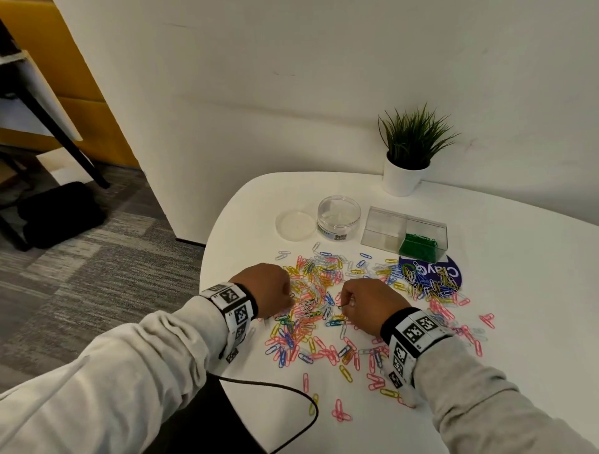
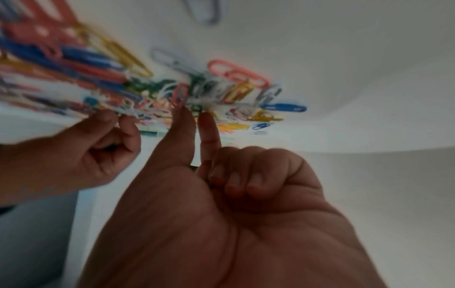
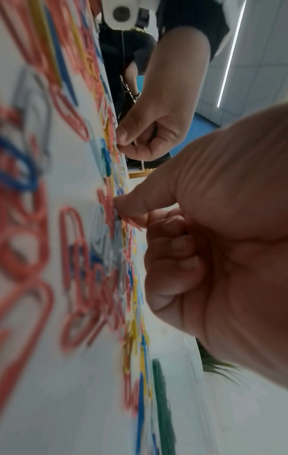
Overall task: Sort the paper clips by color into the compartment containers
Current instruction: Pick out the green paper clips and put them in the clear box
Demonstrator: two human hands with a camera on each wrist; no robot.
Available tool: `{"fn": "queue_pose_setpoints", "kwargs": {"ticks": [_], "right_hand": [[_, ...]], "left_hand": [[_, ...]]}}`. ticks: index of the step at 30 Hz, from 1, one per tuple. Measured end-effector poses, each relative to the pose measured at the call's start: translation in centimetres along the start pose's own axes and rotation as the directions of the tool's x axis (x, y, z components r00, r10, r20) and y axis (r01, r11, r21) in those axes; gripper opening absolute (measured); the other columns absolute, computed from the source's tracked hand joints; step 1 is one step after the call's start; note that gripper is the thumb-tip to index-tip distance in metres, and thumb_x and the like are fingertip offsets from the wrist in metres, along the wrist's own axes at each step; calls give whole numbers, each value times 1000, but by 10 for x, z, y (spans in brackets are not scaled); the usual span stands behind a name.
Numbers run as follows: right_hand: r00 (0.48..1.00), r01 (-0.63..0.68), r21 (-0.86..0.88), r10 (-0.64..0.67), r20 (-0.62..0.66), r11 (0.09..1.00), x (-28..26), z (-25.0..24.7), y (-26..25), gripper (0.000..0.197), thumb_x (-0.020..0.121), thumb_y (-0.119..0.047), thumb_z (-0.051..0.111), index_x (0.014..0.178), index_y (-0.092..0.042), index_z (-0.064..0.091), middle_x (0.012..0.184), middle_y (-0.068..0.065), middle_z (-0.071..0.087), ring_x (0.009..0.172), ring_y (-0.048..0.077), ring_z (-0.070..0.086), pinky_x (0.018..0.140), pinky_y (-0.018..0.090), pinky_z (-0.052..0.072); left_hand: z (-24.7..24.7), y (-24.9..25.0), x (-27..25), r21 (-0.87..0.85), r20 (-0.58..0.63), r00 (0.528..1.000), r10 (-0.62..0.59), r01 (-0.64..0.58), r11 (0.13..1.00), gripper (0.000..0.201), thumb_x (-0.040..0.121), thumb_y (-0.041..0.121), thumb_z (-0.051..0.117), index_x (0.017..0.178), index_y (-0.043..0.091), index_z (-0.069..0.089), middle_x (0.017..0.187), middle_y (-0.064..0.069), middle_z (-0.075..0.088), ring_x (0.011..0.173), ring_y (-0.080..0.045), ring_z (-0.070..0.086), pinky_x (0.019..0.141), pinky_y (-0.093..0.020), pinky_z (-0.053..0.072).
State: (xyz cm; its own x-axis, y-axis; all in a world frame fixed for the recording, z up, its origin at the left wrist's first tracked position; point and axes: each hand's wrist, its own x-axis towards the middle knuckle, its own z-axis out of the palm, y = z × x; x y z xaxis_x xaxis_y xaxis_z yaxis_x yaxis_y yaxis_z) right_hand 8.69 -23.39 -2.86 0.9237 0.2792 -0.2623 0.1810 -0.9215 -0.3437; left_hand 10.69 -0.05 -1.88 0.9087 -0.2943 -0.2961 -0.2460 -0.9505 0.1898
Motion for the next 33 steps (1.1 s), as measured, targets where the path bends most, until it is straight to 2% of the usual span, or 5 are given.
{"fn": "queue_pose_setpoints", "kwargs": {"ticks": [13, 19, 25, 28, 33], "right_hand": [[993, -8, 414, 57, -105, 910, -17, -25, 5, 5, 87, -21, 70, 82, -19, 70, 53, -17, 55, 49, -1, 45, 56, 20, 35], [963, -175, 949, 245, 110, 263, -14, -25, 5, 14, 91, -3, 44, 79, -10, 47, 68, 10, 50, 51, 14, 36, 47, 27, 24], [964, -221, 960, 191, 187, 173, -19, -20, -9, 28, 86, 8, 36, 97, -5, 58, 71, 10, 54, 54, 18, 44, 45, 29, 31], [966, -239, 934, 160, 202, 266, -20, -14, -14, 24, 85, 4, 36, 88, -5, 57, 70, 10, 50, 53, 18, 44, 47, 29, 32], [996, 21, 312, -48, 80, 950, -18, -5, -34, 15, 95, -20, 53, 101, -21, 66, 82, -16, 54, 75, 5, 52, 63, 19, 36]], "left_hand": [[-26, -37, -15, -437, 84, 991, -100, 127, 891, 19, 80, 31, 59, 70, 16, 53, 69, 3, 57, 62, -14, 47, 57, -28, 37], [-34, -50, -35, -648, 189, 977, -102, 202, 734, 12, 78, 7, 59, 70, 10, 49, 55, -9, 56, 46, -18, 42, 46, -25, 34], [-18, -40, -35, -521, 125, 992, -19, 82, 849, 20, 89, 4, 52, 90, 16, 68, 65, 14, 56, 53, 0, 47, 52, -16, 35], [-11, -33, -39, -274, 122, 989, 83, -46, 961, 18, 92, 26, 58, 96, 32, 74, 85, 19, 63, 73, 0, 53, 68, -16, 40], [-10, -41, -37, -42, 70, 996, 56, -53, 998, 25, 94, 33, 53, 111, 39, 70, 118, 13, 64, 106, -9, 58, 94, -27, 46]]}}
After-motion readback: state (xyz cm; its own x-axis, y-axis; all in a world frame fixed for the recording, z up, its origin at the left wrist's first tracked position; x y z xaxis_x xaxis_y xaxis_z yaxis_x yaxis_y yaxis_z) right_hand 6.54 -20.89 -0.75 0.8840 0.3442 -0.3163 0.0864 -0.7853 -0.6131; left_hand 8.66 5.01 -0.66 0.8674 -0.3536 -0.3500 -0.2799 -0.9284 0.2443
